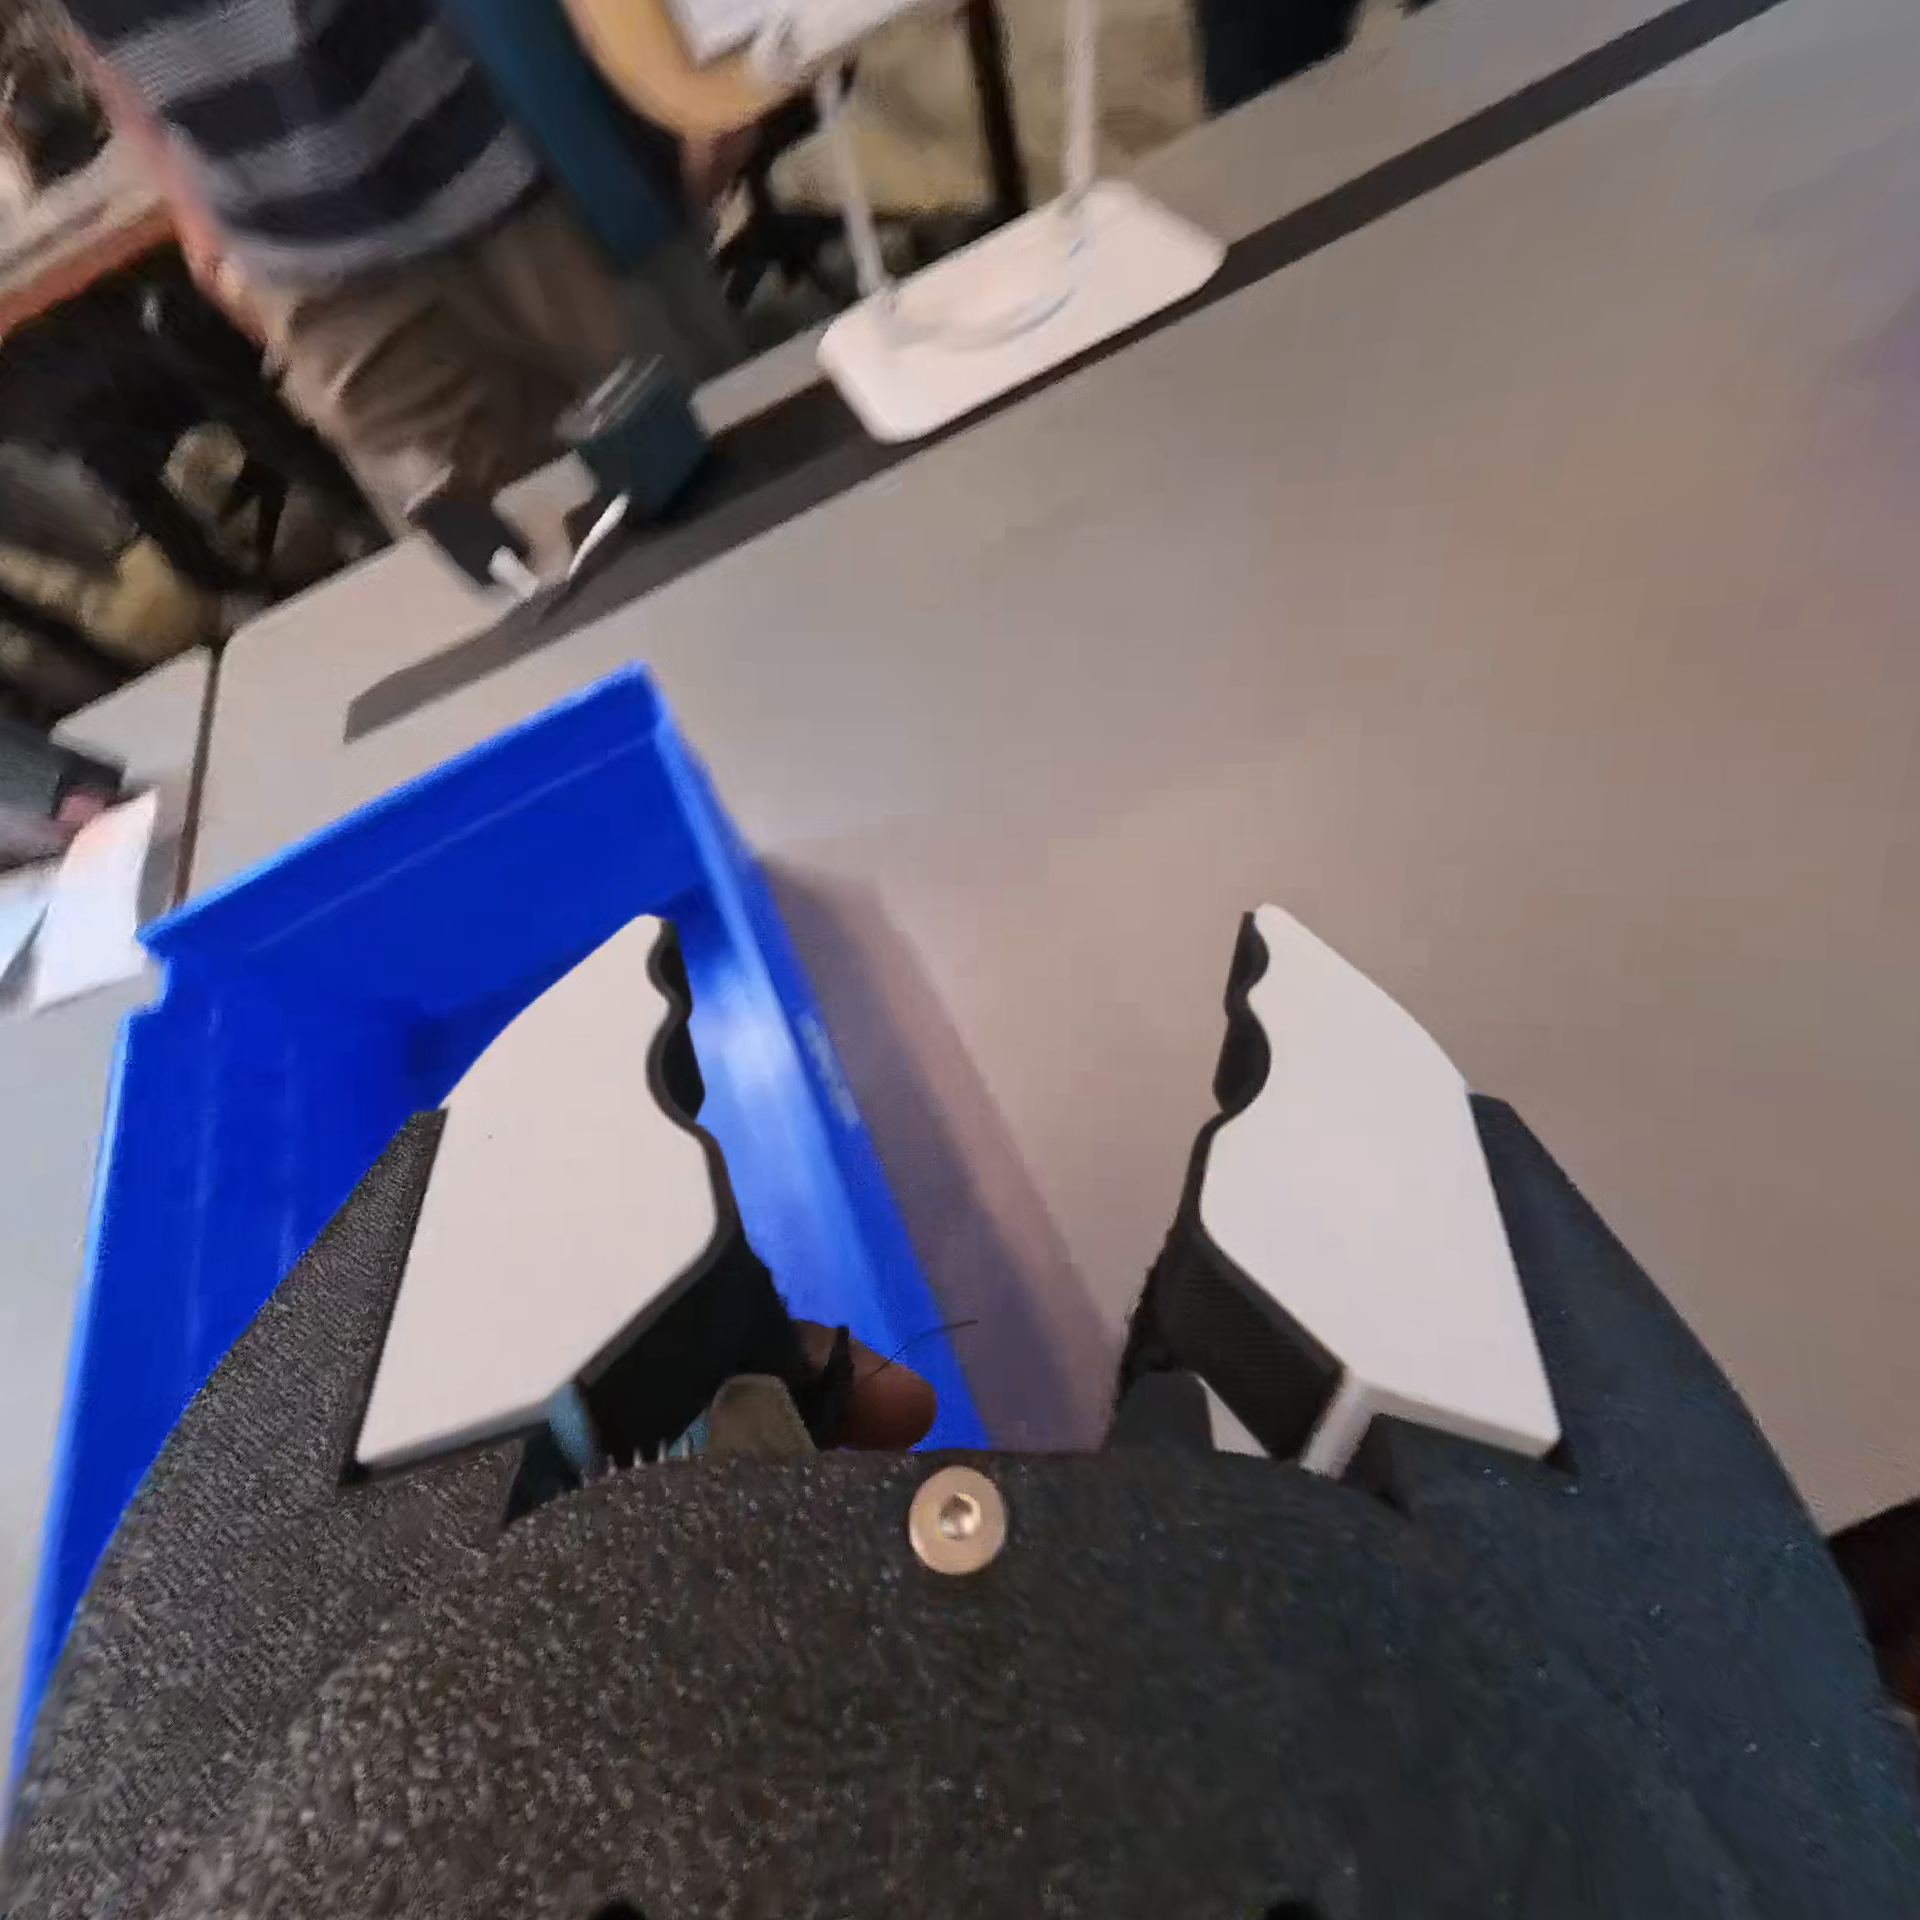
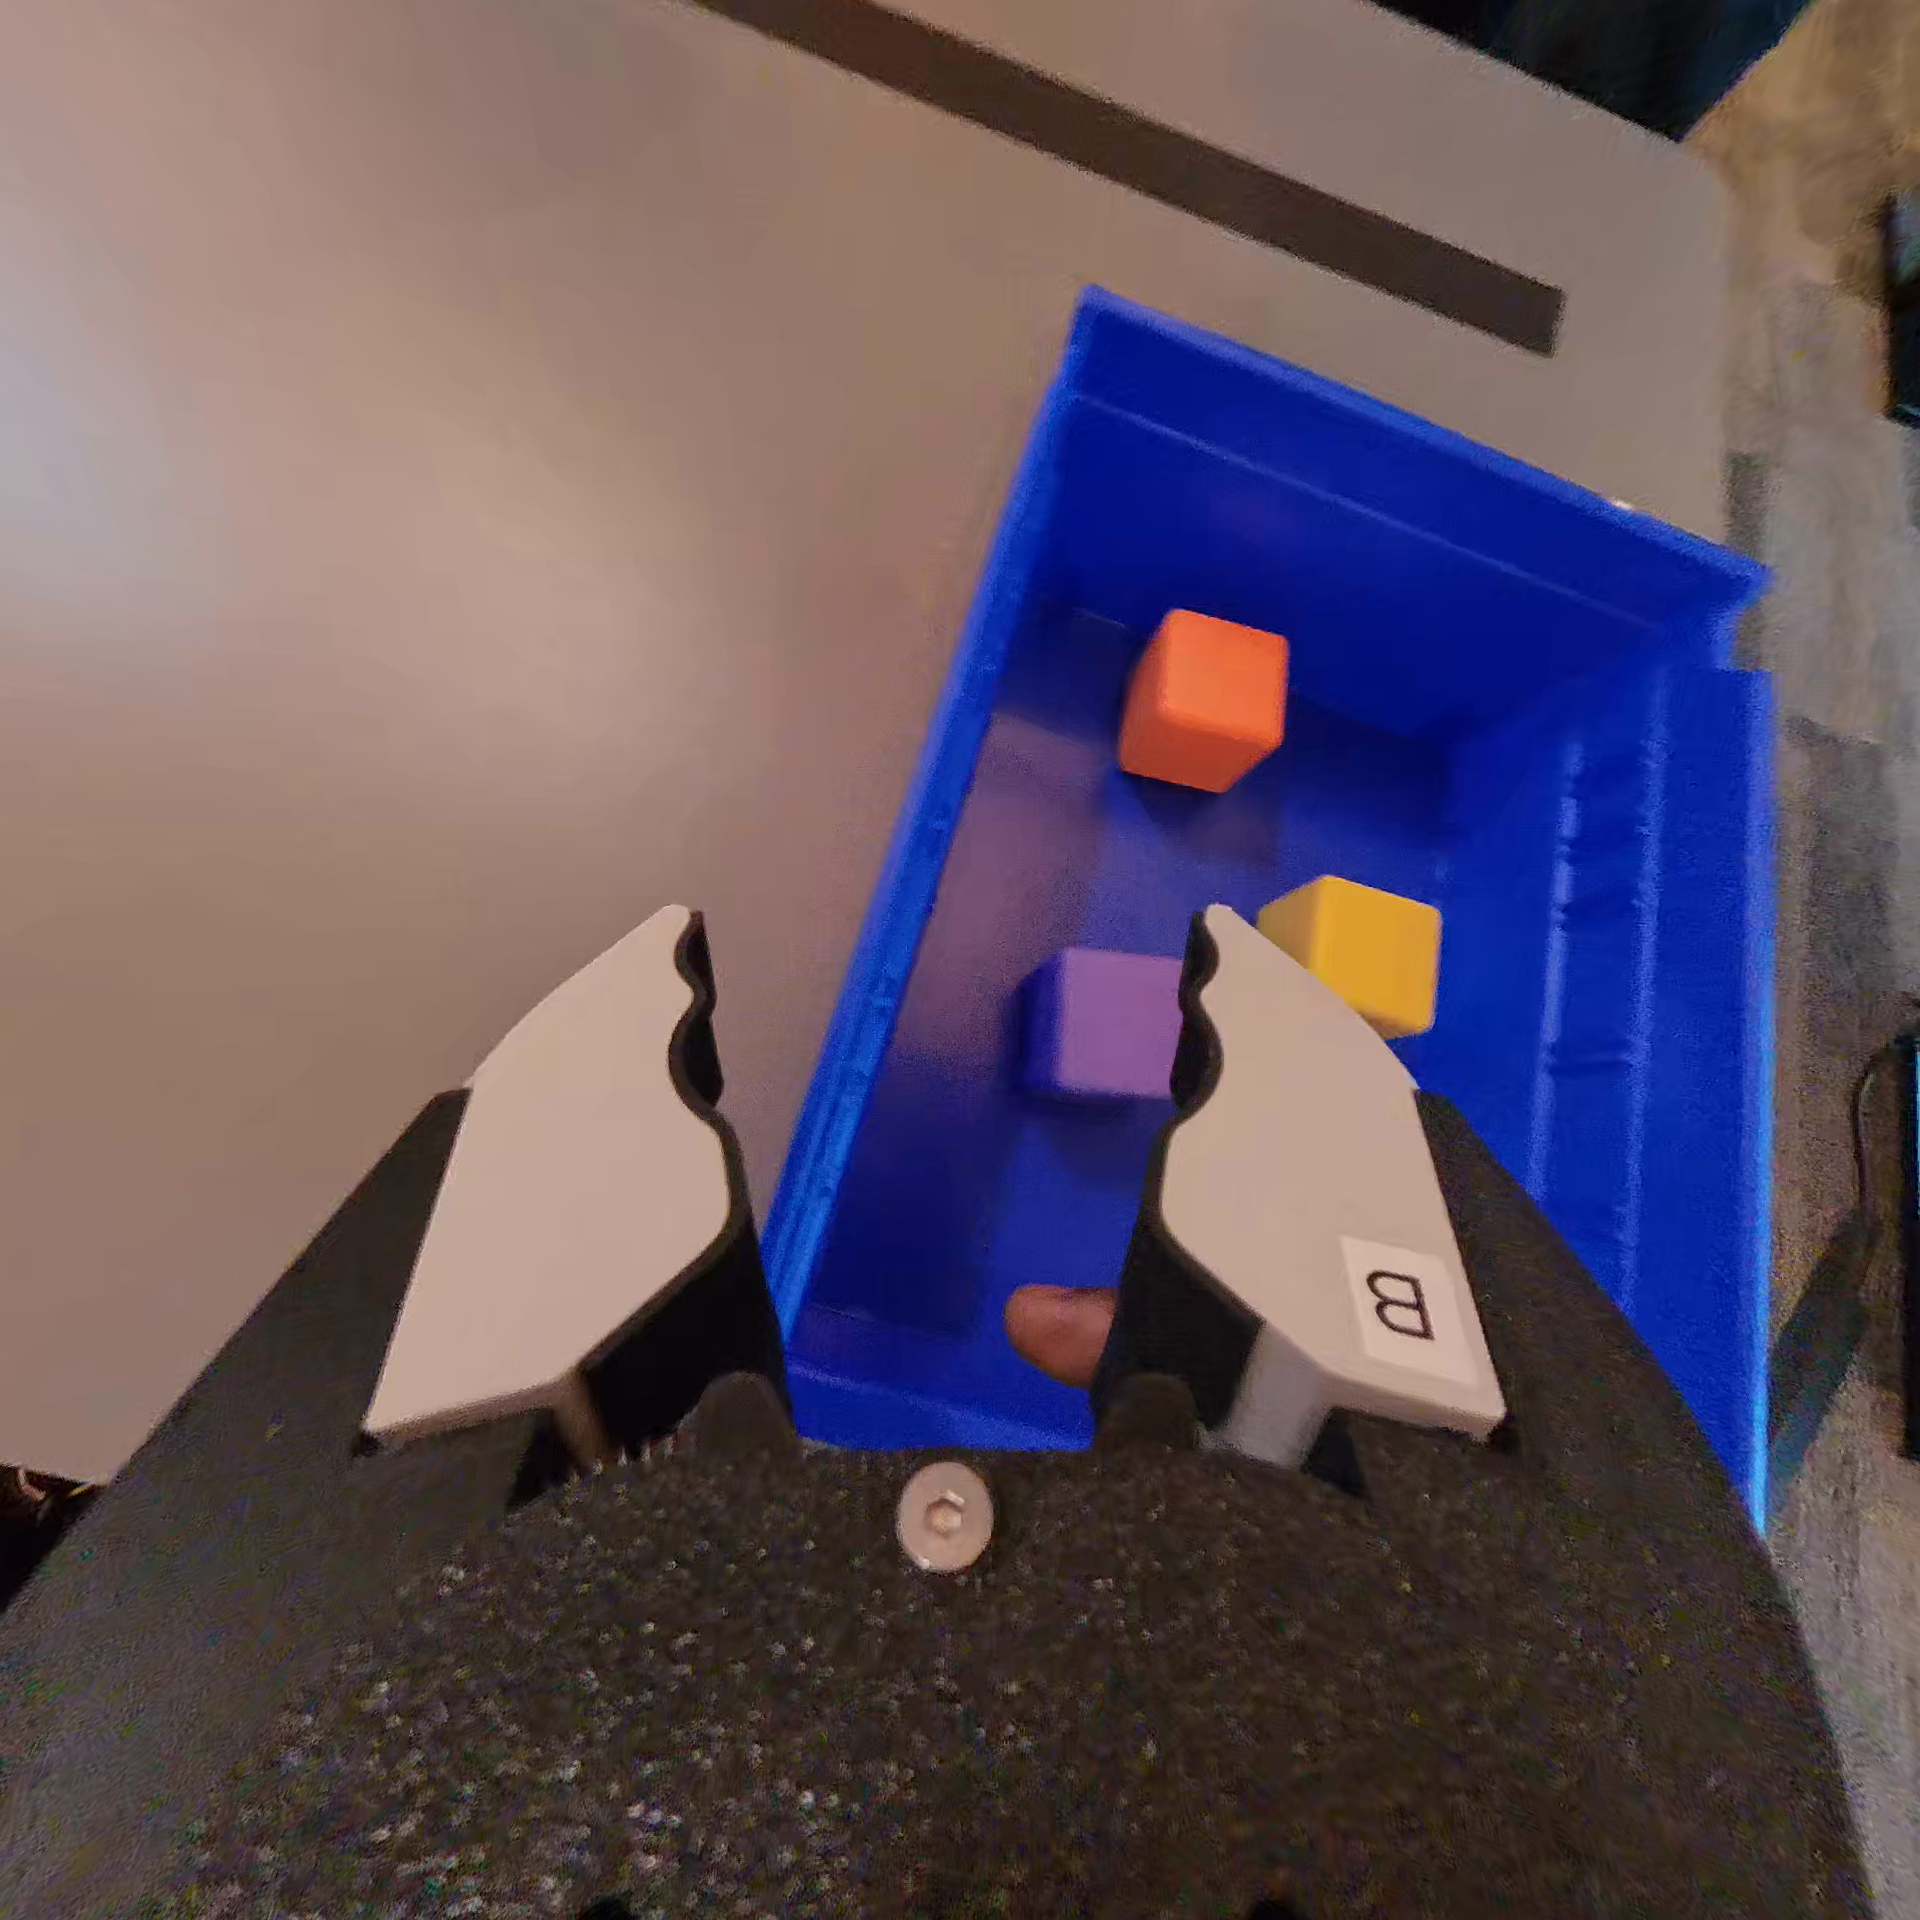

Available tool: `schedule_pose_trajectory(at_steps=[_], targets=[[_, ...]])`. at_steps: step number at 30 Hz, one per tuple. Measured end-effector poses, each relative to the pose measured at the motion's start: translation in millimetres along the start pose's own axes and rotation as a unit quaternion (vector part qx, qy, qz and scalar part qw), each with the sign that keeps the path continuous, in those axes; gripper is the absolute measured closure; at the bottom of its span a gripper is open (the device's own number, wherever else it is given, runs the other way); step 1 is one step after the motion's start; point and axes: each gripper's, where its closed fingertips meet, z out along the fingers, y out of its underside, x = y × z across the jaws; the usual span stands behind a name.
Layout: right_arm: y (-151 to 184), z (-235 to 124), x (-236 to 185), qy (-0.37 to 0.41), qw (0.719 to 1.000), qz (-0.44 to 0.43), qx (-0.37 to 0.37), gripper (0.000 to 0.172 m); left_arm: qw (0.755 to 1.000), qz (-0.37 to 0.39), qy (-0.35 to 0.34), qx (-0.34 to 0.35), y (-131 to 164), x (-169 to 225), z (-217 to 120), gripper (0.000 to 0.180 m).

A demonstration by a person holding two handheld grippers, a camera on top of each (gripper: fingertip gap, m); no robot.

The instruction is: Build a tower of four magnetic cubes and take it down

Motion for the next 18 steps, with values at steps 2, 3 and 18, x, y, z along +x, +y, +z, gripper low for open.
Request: schedule_pose_trajectory(at_steps=[2, 3, 18], targets=[[0.7, 10.6, -8.7, -0.01, 1.0, -0.009, -0.019, 0.085, 0.999, -0.022, -0.013, -0.024, 17.7, -16.9, -0.4, 0.088], [1.5, 15.6, -13.4, -0.018, 0.999, -0.009, -0.026, 0.087, 0.999, -0.028, -0.016, -0.036, 26.6, -22.2, 1.6, 0.095], [34.5, 54.4, -9.2, 0.051, 0.978, -0.094, -0.178, 0.145, 0.976, 0.038, -0.037, -0.213, 94.8, -33.9, 36.5, 0.148]])
